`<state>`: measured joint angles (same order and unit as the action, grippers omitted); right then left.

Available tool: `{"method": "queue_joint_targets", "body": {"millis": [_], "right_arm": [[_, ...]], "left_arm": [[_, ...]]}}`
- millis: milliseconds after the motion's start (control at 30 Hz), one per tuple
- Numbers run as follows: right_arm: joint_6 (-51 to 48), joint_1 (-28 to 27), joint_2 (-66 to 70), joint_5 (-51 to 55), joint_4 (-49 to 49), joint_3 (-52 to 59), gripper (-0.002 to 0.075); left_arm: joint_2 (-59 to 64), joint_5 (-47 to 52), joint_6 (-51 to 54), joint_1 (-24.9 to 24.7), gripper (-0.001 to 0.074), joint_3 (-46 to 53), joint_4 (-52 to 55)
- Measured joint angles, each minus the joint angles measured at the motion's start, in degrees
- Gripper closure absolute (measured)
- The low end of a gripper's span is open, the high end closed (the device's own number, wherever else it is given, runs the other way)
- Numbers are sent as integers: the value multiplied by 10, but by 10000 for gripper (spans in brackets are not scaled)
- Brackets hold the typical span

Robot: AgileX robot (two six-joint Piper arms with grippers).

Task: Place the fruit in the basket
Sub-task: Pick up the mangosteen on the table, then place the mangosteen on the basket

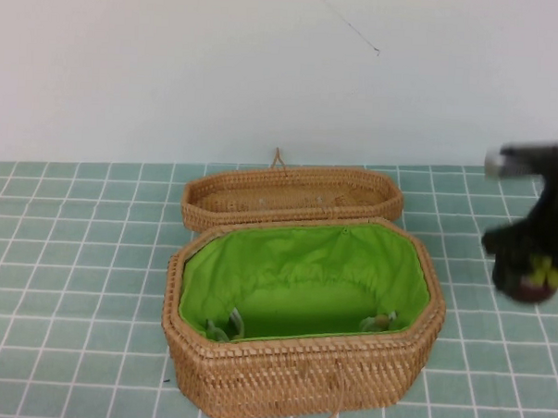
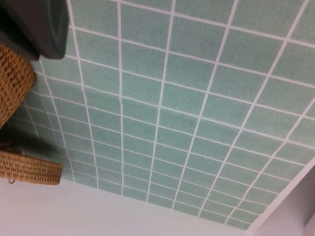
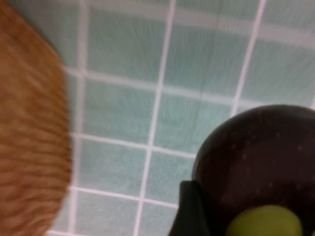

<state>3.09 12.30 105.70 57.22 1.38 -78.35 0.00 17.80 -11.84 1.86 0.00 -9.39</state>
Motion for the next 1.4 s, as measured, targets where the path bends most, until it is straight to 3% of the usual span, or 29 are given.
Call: {"method": "queue_joint_targets", "body": {"millis": [267,433,867,1400], "right_arm": [[-31,10,-38,111,55,-182,208],[-31,55,-40,126,112,-261,208],[-25,225,53,126,127,-268,209],[15,232,197,108,81,-268,198]], "left_arm": [[0,0,0,0,738,0,0],[0,0,0,0,738,0,0],[0,0,0,0,738,0,0],[0,0,0,0,738,0,0]]}}
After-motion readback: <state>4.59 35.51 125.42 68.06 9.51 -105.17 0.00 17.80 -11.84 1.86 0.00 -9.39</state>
